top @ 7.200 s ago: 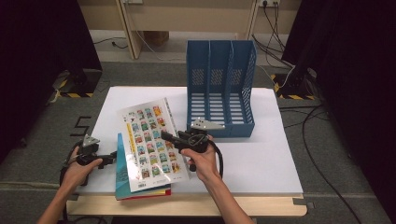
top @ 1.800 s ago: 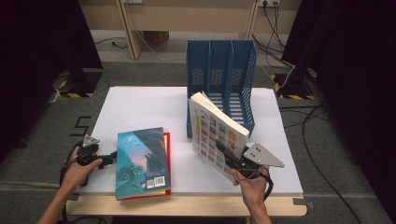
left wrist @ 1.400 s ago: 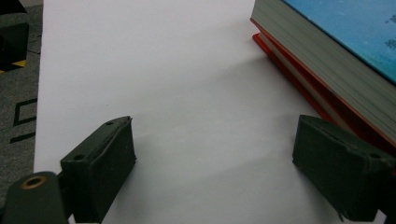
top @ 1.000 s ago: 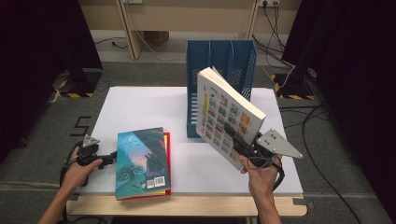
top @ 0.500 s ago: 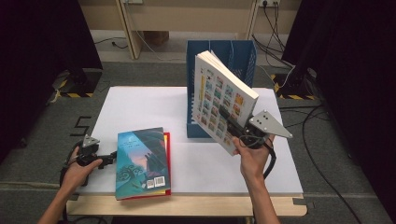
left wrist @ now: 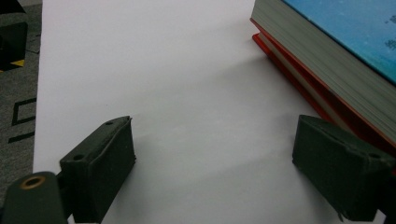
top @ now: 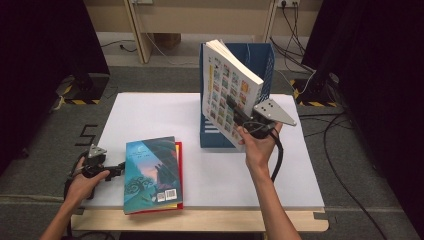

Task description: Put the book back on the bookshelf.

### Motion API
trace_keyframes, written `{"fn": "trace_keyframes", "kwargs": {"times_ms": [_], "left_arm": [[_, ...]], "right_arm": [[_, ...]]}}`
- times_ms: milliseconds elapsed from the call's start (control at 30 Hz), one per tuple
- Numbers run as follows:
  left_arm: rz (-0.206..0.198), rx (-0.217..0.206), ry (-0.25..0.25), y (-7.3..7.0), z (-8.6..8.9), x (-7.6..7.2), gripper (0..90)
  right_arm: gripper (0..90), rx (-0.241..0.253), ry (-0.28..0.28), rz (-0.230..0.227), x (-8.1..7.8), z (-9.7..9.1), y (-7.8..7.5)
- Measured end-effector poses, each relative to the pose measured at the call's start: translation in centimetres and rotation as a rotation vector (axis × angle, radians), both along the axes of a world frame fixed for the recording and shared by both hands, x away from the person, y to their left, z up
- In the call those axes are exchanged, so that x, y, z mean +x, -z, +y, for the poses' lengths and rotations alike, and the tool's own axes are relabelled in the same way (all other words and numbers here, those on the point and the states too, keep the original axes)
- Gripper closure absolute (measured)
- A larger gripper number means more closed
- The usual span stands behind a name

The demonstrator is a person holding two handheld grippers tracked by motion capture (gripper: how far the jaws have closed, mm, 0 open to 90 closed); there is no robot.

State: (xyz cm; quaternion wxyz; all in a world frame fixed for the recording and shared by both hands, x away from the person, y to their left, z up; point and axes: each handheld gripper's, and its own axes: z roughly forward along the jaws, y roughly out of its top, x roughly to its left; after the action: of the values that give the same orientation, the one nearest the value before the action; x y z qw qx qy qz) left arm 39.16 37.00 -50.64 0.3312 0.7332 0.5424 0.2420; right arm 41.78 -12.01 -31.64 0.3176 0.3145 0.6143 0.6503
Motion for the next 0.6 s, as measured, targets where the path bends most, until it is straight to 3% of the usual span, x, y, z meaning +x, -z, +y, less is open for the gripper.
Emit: {"fn": "trace_keyframes", "kwargs": {"times_ms": [600], "left_arm": [[0.0,-0.002,0.0,0.0,0.0,0.0,11.8]], "right_arm": [[74.1,-0.009,0.053,0.062,5.7,2.1,1.4]]}}
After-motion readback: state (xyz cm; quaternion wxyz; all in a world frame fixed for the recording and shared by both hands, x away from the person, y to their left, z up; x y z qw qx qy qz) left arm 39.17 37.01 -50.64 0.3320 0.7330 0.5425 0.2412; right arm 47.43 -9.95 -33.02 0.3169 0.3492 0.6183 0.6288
